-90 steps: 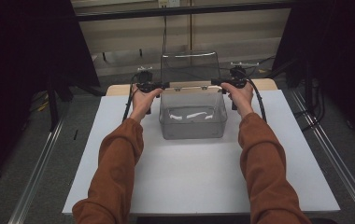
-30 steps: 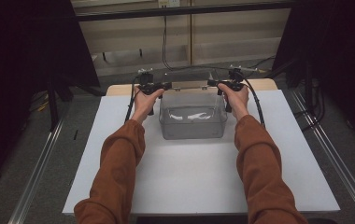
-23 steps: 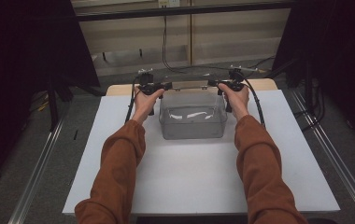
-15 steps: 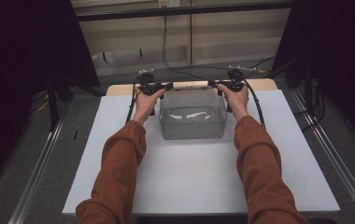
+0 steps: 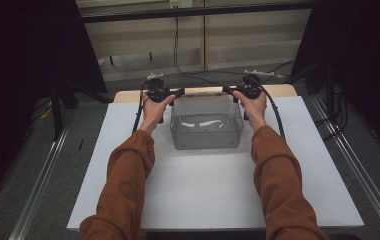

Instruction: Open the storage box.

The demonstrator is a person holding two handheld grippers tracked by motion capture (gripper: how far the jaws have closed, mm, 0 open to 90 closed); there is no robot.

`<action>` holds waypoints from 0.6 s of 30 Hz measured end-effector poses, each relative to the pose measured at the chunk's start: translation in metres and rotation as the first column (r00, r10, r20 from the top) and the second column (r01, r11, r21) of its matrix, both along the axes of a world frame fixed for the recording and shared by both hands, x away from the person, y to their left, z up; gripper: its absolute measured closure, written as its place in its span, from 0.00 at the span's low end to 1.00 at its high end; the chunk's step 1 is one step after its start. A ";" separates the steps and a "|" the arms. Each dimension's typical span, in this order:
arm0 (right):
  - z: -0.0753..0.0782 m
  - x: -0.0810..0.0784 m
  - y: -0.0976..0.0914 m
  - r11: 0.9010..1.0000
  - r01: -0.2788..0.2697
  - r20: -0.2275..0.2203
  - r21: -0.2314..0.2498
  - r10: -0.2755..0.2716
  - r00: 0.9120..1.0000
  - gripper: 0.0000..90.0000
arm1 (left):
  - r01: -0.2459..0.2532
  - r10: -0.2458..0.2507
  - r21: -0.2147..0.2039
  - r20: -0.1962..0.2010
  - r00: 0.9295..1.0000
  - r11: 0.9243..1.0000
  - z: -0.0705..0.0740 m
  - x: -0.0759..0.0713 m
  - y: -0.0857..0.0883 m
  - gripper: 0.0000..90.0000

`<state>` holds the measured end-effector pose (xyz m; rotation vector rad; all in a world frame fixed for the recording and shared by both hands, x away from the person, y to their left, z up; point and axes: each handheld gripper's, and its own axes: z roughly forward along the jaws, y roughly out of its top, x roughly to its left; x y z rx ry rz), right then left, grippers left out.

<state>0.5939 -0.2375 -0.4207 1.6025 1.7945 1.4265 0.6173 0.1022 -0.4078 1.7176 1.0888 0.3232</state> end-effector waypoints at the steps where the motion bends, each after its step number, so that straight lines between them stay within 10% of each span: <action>1: 0.001 -0.001 0.000 1.000 0.002 0.001 -0.004 -0.002 1.000 0.26 | 0.003 -0.003 0.003 0.003 1.000 1.000 0.001 -0.001 0.000 0.22; 18: 0.011 -0.014 -0.004 0.998 0.013 0.081 -0.065 -0.008 0.997 0.15 | 0.027 -0.032 0.045 0.106 0.994 0.999 0.004 -0.013 -0.007 0.11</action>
